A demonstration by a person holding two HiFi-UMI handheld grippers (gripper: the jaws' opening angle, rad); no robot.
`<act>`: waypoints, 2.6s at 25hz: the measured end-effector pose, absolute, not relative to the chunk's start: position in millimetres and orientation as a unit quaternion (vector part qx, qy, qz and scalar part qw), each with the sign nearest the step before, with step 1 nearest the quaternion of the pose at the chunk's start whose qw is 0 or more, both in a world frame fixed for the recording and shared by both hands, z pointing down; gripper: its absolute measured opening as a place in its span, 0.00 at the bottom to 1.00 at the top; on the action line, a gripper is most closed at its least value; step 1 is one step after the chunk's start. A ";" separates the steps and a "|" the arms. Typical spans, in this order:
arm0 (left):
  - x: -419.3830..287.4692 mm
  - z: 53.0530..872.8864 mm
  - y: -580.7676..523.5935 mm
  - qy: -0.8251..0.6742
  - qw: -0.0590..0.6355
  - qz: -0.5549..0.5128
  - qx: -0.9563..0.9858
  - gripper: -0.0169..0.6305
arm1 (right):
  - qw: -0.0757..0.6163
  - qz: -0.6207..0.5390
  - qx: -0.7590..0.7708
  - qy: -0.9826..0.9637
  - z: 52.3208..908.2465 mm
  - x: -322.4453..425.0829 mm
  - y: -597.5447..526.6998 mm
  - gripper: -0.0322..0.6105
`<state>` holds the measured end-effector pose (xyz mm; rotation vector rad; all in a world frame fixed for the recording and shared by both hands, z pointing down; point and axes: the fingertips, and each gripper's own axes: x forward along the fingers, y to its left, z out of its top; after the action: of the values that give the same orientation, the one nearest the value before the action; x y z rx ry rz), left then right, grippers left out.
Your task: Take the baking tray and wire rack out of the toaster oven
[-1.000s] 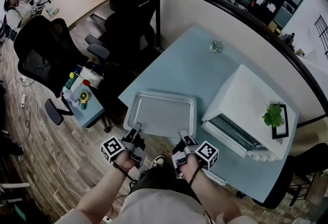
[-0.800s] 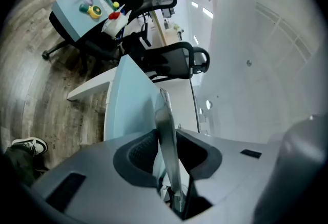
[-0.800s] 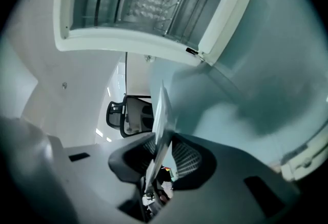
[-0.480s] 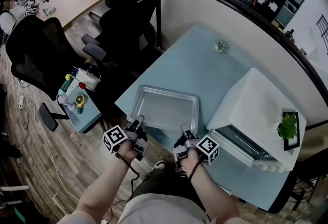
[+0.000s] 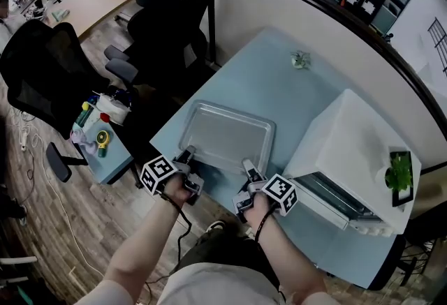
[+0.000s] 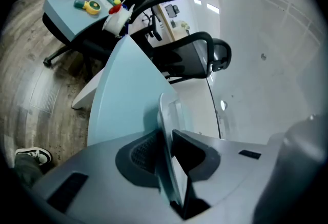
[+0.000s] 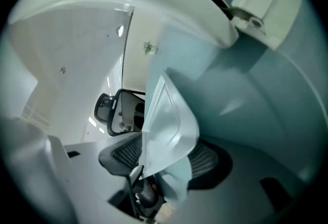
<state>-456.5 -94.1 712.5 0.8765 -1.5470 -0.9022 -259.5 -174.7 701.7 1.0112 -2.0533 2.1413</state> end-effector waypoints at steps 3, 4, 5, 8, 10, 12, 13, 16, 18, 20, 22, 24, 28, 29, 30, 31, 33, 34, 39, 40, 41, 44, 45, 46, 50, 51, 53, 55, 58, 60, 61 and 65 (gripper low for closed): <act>-465.8 714.5 -98.9 -0.668 0.539 -0.376 0.349 0.14 | 0.041 0.658 0.332 -0.674 699.3 -261.8 -172.4 0.54; -468.6 715.2 -100.0 -0.675 0.540 -0.370 0.343 0.14 | 0.050 0.654 0.334 -0.677 697.3 -262.3 -172.0 0.57; -471.1 716.0 -100.9 -0.681 0.541 -0.360 0.337 0.13 | 0.058 0.650 0.335 -0.679 695.4 -262.3 -171.4 0.63; -475.8 719.1 -103.2 -0.701 0.548 -0.319 0.327 0.14 | 0.092 0.635 0.339 -0.688 694.3 -260.6 -167.7 0.68; -475.7 717.1 -106.6 -0.706 0.552 -0.291 0.337 0.14 | 0.114 0.621 0.339 -0.697 694.7 -260.7 -165.5 0.70; -473.8 710.5 -113.0 -0.704 0.551 -0.271 0.357 0.30 | 0.135 0.605 0.341 -0.707 694.3 -260.8 -164.0 0.73; -472.2 706.6 -116.6 -0.701 0.552 -0.264 0.366 0.37 | 0.145 0.597 0.343 -0.711 693.6 -260.2 -163.4 0.75; -467.0 697.4 -123.7 -0.694 0.555 -0.244 0.388 0.53 | 0.162 0.586 0.342 -0.716 689.8 -257.3 -159.4 0.77; -465.0 695.1 -122.2 -0.696 0.557 -0.230 0.389 0.58 | 0.161 0.590 0.340 -0.714 686.3 -254.0 -155.7 0.78; -462.8 695.4 -118.3 -0.700 0.561 -0.221 0.382 0.61 | 0.159 0.594 0.340 -0.711 682.7 -247.7 -152.0 0.78; -459.3 697.6 -115.3 -0.704 0.568 -0.202 0.376 0.62 | 0.156 0.598 0.340 -0.709 678.4 -239.8 -148.9 0.78; -456.0 700.0 -113.4 -0.706 0.579 -0.170 0.372 0.63 | 0.152 0.601 0.340 -0.707 672.9 -232.3 -145.3 0.77; -451.4 704.3 -109.6 -0.711 0.592 -0.099 0.366 0.66 | 0.155 0.600 0.336 -0.709 660.0 -219.0 -132.0 0.78; -449.9 705.4 -108.4 -0.713 0.593 -0.084 0.366 0.67 | 0.156 0.600 0.335 -0.710 657.2 -215.9 -128.6 0.78; -448.5 706.3 -107.4 -0.714 0.592 -0.071 0.366 0.67 | 0.155 0.599 0.333 -0.711 654.5 -213.0 -125.9 0.78; -447.2 707.0 -106.6 -0.716 0.590 -0.062 0.367 0.67 | 0.154 0.599 0.331 -0.713 651.7 -210.2 -123.8 0.78; -445.2 708.1 -105.1 -0.719 0.586 -0.043 0.372 0.67 | 0.151 0.596 0.329 -0.717 646.4 -205.0 -120.9 0.77; -444.1 708.8 -104.8 -0.720 0.583 -0.032 0.376 0.67 | 0.148 0.595 0.328 -0.719 644.1 -202.3 -120.0 0.78; -435.5 714.1 -95.8 -0.717 0.583 0.021 0.382 0.67 | 0.136 0.606 0.328 -0.712 634.9 -185.9 -110.6 0.78; -434.0 715.1 -91.1 -0.715 0.587 0.025 0.379 0.67 | 0.133 0.609 0.328 -0.709 632.1 -182.0 -107.4 0.77; -432.2 715.8 -86.5 -0.713 0.591 0.026 0.375 0.67 | 0.130 0.612 0.328 -0.708 628.5 -177.8 -104.7 0.78; -424.3 709.4 -77.2 -0.711 0.592 0.021 0.379 0.67 | 0.121 0.611 0.329 -0.710 613.8 -163.9 -100.9 0.78; -419.8 703.0 -75.4 -0.710 0.588 0.019 0.387 0.67 | 0.118 0.608 0.329 -0.713 607.5 -158.6 -100.5 0.78; -413.8 695.0 -74.3 -0.709 0.583 0.015 0.397 0.67 | 0.114 0.604 0.329 -0.717 600.6 -152.5 -100.9 0.77; -379.0 657.2 -76.5 -0.693 0.571 -0.011 0.440 0.67 | 0.089 0.588 0.342 -0.727 572.5 -119.4 -107.7 0.77; -369.1 646.7 -78.2 -0.688 0.569 -0.019 0.451 0.67 | 0.080 0.587 0.349 -0.726 565.9 -109.7 -109.4 0.77; -348.2 624.2 -82.8 -0.675 0.564 -0.039 0.474 0.67 | 0.059 0.588 0.363 -0.721 552.6 -89.4 -111.6 0.77; -326.5 601.3 -88.7 -0.658 0.561 -0.064 0.498 0.67 | 0.039 0.583 0.378 -0.718 539.9 -68.0 -112.8 0.76; -299.5 571.3 -98.2 -0.635 0.554 -0.093 0.530 0.67 | 0.014 0.566 0.398 -0.721 525.4 -38.3 -111.9 0.74; -283.4 554.0 -104.4 -0.625 0.540 -0.098 0.555 0.67 | -0.005 0.560 0.408 -0.721 519.1 -19.7 -110.1 0.73; -274.2 546.1 -106.9 -0.618 0.534 -0.097 0.568 0.67 | -0.016 0.560 0.413 -0.718 516.5 -10.4 -108.5 0.72; -238.6 516.9 -111.4 -0.591 0.514 -0.091 0.616 0.67 | -0.055 0.564 0.441 -0.696 508.1 29.2 -98.3 0.66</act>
<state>-238.6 -111.4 516.9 1.4805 -1.4197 -0.2176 29.2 -98.3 508.1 1.4366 -2.2656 1.8383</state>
